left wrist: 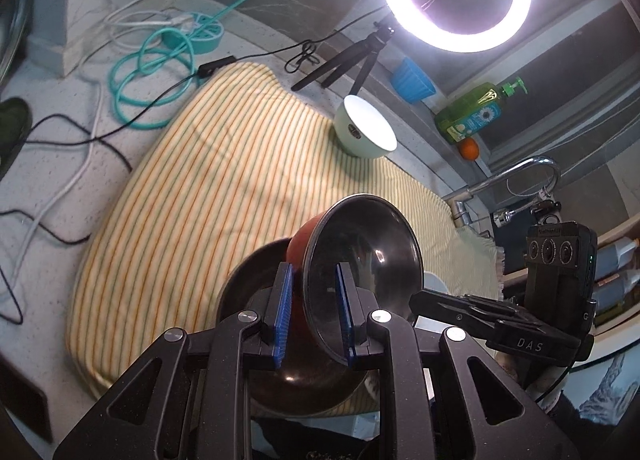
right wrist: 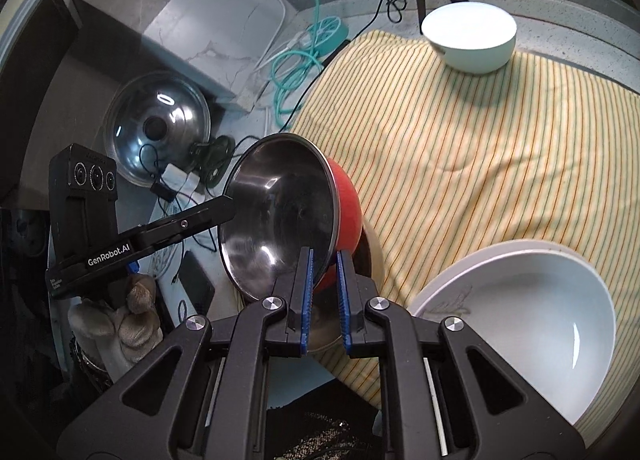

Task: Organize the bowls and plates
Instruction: 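Lift the red bowl and carry it over the large steel bowl, then lower the red bowl into the large steel bowl with the left tool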

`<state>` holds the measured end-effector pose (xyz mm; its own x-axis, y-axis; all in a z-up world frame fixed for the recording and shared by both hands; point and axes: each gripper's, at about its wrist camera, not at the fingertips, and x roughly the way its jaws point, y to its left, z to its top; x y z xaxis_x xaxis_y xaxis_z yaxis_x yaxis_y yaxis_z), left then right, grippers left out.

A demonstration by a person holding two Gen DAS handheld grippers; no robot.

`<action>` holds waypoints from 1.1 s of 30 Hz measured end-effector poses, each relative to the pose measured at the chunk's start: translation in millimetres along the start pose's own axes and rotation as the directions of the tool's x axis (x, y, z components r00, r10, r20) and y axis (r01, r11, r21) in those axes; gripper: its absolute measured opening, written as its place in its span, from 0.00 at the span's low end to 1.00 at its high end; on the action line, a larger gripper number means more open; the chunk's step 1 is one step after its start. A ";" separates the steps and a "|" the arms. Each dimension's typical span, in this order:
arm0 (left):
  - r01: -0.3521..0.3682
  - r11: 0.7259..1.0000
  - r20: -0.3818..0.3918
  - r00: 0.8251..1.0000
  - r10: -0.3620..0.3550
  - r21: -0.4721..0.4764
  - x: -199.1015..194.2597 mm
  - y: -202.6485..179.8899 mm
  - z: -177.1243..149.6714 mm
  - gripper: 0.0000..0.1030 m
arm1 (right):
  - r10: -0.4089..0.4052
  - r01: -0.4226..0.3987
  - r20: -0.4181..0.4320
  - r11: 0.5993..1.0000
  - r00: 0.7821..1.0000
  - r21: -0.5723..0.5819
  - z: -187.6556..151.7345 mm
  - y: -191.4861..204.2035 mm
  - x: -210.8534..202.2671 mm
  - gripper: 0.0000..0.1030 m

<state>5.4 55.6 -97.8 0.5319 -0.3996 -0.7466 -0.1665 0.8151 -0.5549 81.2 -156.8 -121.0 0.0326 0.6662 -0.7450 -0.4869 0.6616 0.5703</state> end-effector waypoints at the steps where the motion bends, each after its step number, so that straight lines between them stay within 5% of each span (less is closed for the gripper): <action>1: 0.000 1.000 -0.002 1.000 0.000 -0.008 -0.9 2.5 -2.4 0.18 | 0.000 0.000 -0.008 1.000 1.000 -0.001 -2.6 0.9 2.6 0.11; 33: -0.078 0.997 -0.062 0.995 0.076 -0.026 12.6 25.0 -37.6 0.18 | -0.069 0.068 -0.102 0.998 0.992 -0.013 -24.3 3.5 45.7 0.12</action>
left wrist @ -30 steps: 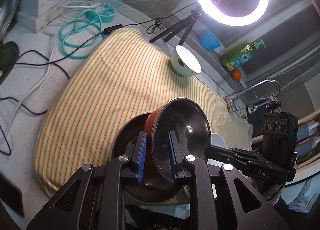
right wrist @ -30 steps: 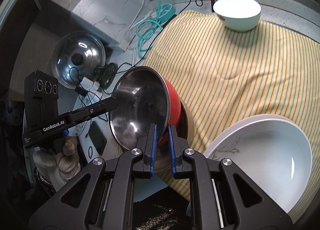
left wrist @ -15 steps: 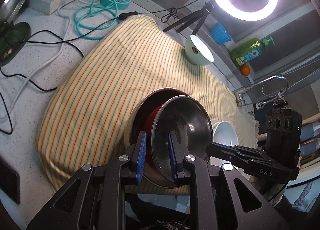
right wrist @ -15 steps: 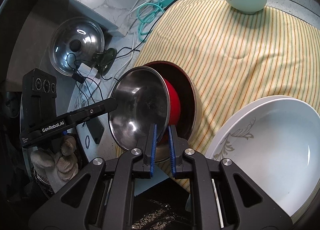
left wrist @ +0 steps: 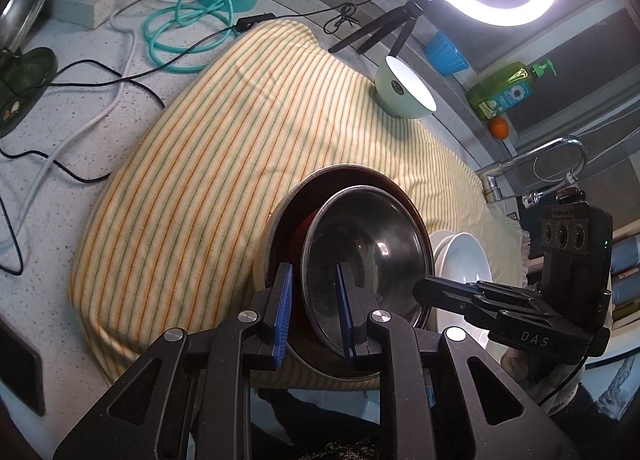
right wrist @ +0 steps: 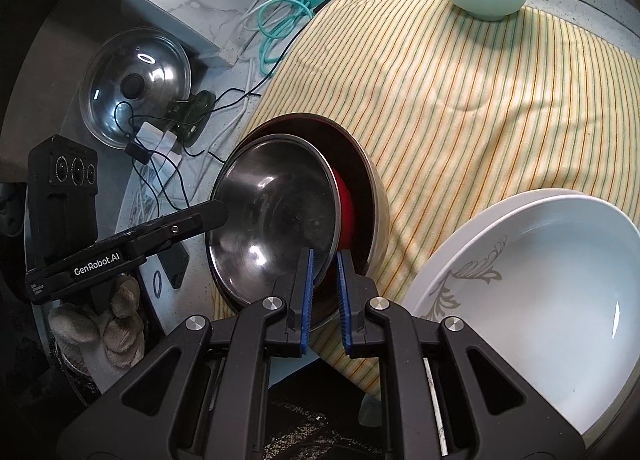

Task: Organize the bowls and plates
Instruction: 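Lower the red bowl into the large steel bowl with the left tool, then open the left tool and release the red bowl inside the steel bowl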

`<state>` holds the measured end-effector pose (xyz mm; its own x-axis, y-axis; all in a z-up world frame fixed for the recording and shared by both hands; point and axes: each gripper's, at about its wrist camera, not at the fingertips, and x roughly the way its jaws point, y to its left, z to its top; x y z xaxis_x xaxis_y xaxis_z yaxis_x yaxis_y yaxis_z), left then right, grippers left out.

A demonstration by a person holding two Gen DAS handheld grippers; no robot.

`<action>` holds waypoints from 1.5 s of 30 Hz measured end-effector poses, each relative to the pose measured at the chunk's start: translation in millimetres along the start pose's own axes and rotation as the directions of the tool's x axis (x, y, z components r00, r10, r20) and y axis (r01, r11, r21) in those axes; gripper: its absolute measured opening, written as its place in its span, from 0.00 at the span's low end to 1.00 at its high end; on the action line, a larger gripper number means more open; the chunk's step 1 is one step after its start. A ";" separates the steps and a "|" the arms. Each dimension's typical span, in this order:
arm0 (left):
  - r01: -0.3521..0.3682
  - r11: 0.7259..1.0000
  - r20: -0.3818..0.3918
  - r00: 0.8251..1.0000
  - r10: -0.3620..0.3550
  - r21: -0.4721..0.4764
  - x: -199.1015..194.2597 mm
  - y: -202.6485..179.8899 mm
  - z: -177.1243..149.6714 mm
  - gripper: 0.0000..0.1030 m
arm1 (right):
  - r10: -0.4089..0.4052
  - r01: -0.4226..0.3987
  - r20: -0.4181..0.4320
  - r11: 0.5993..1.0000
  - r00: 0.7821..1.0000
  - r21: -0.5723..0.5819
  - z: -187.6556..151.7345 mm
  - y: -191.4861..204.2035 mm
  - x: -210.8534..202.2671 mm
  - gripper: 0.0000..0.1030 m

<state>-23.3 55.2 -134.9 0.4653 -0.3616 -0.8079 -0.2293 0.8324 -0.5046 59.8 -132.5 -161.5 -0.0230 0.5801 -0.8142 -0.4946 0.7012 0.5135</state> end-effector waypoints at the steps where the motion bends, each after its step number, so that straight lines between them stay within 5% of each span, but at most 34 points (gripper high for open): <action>1: -0.003 1.000 -0.002 1.000 0.003 0.003 0.9 -0.4 0.0 0.18 | -0.009 0.009 0.003 1.000 1.000 -0.007 0.2 1.4 0.0 0.12; 12: -0.020 1.000 -0.005 1.000 0.020 0.011 3.4 -1.0 0.5 0.18 | -0.042 0.042 0.002 0.999 0.999 -0.032 2.8 7.0 1.8 0.16; 23: -0.018 1.000 -0.002 1.000 0.018 0.026 1.1 -6.1 1.4 0.28 | -0.019 0.022 0.045 0.998 0.999 -0.062 4.9 18.2 -8.7 0.53; 38: 0.010 0.998 0.044 0.999 -0.012 0.055 -16.2 -20.7 10.9 0.30 | 0.020 -0.014 0.107 0.999 0.994 -0.051 7.6 12.7 -39.1 0.56; 40: 0.007 0.998 0.049 0.999 -0.010 0.056 -16.4 -21.5 13.0 0.41 | 0.022 -0.018 0.122 0.999 0.992 -0.041 8.9 10.5 -44.2 0.63; 45: -0.002 0.999 0.068 0.998 -0.001 0.051 -18.0 -22.0 21.8 0.46 | 0.014 -0.012 0.167 1.000 0.986 -0.013 15.3 1.7 -60.2 0.81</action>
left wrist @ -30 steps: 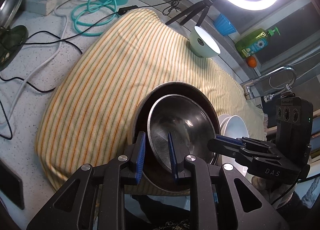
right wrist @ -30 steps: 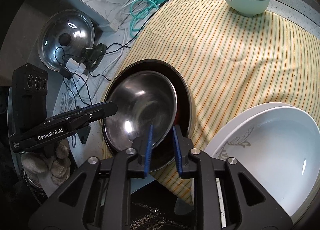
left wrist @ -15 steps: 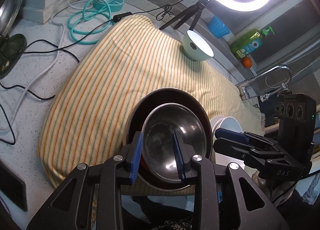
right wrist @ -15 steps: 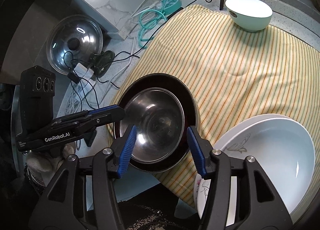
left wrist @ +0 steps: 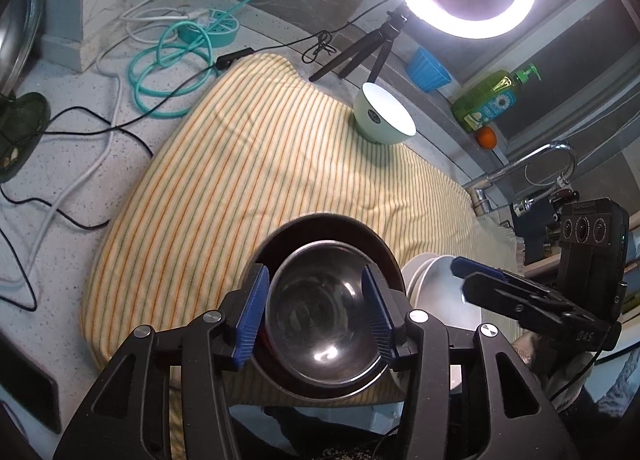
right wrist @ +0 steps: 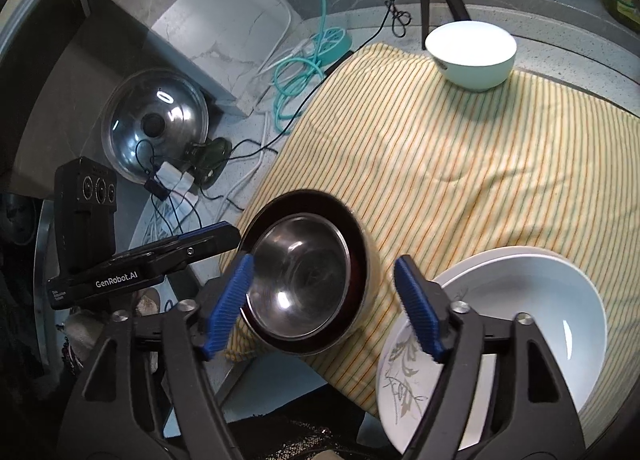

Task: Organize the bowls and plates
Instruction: 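Open the left tool and release the red bowl inside the steel bowl, then move the left tool to the pale blue bowl and grip its rim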

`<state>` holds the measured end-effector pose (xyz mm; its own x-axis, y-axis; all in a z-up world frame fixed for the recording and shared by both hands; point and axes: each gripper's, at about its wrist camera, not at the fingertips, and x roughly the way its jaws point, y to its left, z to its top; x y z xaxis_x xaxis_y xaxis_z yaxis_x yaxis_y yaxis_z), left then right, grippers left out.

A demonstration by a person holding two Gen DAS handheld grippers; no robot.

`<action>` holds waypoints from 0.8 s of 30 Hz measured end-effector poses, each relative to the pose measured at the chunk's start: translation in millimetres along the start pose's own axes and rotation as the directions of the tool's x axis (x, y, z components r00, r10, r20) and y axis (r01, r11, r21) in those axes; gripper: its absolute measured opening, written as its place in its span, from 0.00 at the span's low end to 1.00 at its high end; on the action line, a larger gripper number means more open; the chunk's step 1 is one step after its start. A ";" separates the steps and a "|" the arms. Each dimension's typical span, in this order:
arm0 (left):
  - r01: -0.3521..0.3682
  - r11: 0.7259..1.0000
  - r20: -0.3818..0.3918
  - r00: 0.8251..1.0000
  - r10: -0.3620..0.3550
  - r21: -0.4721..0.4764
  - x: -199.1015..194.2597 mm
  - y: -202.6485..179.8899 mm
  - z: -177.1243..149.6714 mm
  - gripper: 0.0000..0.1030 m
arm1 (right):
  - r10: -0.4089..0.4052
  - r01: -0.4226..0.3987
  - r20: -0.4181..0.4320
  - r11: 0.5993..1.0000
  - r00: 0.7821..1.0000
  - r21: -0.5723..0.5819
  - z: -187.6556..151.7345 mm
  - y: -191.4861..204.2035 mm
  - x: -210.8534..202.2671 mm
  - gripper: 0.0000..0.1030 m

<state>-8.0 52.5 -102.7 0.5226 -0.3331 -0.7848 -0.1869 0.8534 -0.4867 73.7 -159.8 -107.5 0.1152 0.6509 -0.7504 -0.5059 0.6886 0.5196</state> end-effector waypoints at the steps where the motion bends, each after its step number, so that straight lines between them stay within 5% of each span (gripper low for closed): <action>1: 0.000 1.000 0.004 1.000 0.000 0.000 -0.3 -0.6 2.1 0.46 | -0.002 0.002 0.010 1.000 1.000 0.009 2.2 -2.2 -2.6 0.84; 15: 0.074 0.996 0.067 0.995 -0.077 0.048 5.8 -26.9 62.8 0.46 | -0.029 0.007 0.172 0.992 0.985 0.125 53.0 -49.2 -51.3 0.84; 24: 0.116 0.991 0.026 0.993 -0.118 0.063 54.2 -45.5 112.9 0.46 | -0.071 0.018 0.223 0.973 0.972 0.230 89.9 -96.6 -49.6 0.82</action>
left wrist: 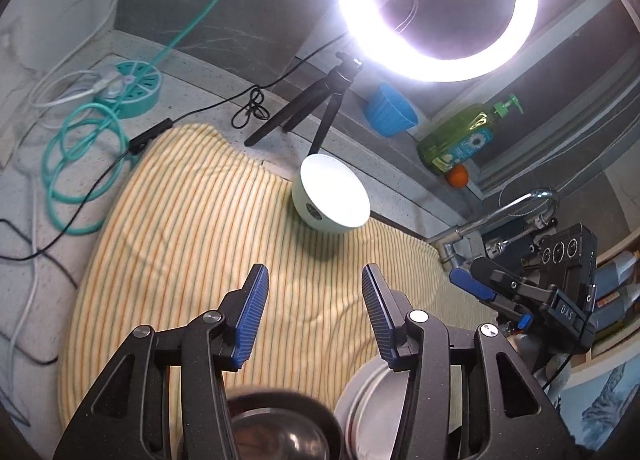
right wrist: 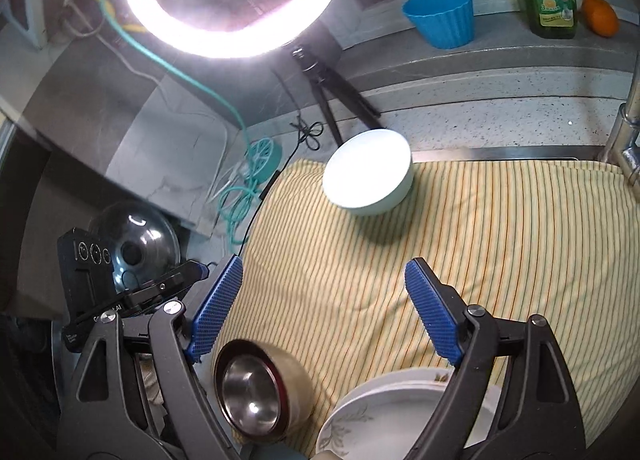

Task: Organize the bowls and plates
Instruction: 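Move the left tool to the pale blue bowl and grip its rim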

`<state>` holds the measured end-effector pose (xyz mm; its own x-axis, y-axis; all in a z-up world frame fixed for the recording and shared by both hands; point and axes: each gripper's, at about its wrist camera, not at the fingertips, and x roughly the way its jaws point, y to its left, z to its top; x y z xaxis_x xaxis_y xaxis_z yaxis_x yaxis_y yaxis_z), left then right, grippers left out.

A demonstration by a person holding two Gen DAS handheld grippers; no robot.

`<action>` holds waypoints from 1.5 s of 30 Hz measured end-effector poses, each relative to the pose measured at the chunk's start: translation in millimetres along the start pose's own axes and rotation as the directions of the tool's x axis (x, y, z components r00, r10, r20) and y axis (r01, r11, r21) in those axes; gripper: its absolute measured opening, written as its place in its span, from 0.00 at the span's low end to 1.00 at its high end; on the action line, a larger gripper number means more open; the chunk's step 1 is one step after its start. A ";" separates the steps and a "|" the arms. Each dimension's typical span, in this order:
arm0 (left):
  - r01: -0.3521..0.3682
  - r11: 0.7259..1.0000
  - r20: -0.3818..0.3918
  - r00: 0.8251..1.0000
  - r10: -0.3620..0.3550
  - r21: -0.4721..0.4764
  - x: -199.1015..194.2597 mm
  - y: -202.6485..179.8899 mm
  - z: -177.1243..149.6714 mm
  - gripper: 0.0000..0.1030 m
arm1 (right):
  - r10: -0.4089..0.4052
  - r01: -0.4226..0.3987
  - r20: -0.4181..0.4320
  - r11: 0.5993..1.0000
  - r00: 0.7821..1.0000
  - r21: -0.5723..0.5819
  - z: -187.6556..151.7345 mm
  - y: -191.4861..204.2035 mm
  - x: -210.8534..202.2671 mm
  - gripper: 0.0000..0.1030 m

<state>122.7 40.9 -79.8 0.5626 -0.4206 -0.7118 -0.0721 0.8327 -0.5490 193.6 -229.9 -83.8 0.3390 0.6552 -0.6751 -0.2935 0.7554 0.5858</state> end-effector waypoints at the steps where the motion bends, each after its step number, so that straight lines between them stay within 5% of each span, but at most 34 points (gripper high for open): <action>1: -0.005 1.000 -0.009 1.000 0.005 0.003 7.4 -0.1 4.5 0.46 | -0.008 0.008 0.000 1.000 1.000 0.003 3.6 -3.6 3.8 0.78; 6: -0.026 1.000 -0.070 0.997 0.027 0.004 49.2 5.2 29.4 0.46 | -0.050 0.051 -0.023 0.998 0.998 0.033 22.0 -26.9 28.8 0.63; 20: -0.036 0.999 -0.146 0.989 0.035 -0.002 123.0 11.5 76.7 0.43 | -0.031 0.041 -0.064 0.988 0.997 0.149 65.5 -64.6 87.1 0.49; 45: -0.033 0.999 -0.227 0.973 0.030 -0.008 170.0 5.5 73.2 0.20 | -0.076 0.090 -0.142 0.992 0.987 0.089 66.7 -80.3 140.3 0.16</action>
<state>278.3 0.3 -171.8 0.3581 -0.4661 -0.8090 -0.0966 0.8433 -0.5287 324.4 -198.7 -195.6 0.2303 0.5890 -0.7746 -0.1814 0.8080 0.5605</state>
